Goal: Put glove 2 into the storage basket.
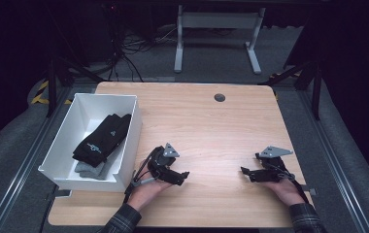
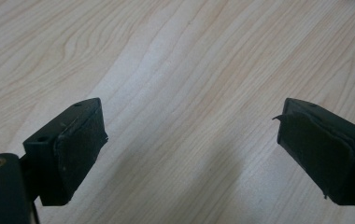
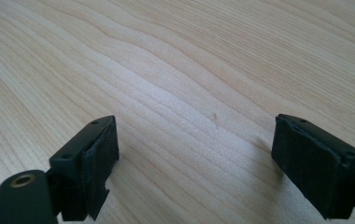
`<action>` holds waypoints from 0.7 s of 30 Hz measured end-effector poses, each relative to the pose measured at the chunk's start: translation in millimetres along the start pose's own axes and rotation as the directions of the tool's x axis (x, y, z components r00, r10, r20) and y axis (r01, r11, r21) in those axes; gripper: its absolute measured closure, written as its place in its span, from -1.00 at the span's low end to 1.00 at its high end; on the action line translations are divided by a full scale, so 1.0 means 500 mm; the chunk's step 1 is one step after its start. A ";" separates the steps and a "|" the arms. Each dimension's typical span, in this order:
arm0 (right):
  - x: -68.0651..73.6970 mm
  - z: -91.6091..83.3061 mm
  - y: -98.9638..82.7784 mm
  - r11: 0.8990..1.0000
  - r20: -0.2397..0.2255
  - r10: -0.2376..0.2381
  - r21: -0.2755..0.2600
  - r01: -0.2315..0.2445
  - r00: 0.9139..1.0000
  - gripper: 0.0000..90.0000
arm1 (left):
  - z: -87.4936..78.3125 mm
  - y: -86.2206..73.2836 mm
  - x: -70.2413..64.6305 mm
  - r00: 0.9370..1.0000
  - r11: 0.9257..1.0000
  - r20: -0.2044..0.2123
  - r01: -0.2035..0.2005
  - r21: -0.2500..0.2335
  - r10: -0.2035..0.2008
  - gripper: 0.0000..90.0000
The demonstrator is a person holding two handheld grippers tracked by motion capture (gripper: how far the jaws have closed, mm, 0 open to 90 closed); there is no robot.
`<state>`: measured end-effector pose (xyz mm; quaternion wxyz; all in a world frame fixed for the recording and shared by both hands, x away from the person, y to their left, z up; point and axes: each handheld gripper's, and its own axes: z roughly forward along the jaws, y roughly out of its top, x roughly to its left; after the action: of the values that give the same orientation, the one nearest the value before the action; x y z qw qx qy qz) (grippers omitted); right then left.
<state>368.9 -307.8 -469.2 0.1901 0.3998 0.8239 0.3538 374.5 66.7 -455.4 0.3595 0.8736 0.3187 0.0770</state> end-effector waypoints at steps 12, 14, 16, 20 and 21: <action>0.000 0.000 0.000 1.000 0.001 0.000 0.000 0.000 1.000 -0.66 | 0.037 -0.026 -0.009 0.997 0.997 -0.039 -0.072 -0.003 0.072 -1.00; 0.000 0.000 0.000 1.000 0.001 0.001 -0.001 -0.001 1.000 -0.66 | 0.037 -0.026 -0.009 0.997 0.997 -0.039 -0.073 -0.004 0.073 -1.00; 0.000 0.000 0.000 1.000 0.000 0.001 -0.001 -0.001 1.000 -0.66 | 0.037 -0.026 -0.010 0.997 0.997 -0.037 -0.074 -0.007 0.073 -1.00; 0.000 0.000 0.000 1.000 0.001 0.000 0.000 0.000 1.000 -0.66 | 0.037 -0.026 -0.010 0.996 0.997 -0.034 -0.078 -0.004 0.078 -0.99; 0.000 0.000 0.000 1.000 0.000 0.000 0.000 0.000 1.000 -0.66 | 0.037 -0.026 -0.010 0.996 0.997 -0.034 -0.079 -0.003 0.079 -0.99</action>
<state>368.9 -307.7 -469.3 0.1903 0.3999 0.8239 0.3538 370.7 60.0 -477.2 0.3529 0.8832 0.2899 0.1065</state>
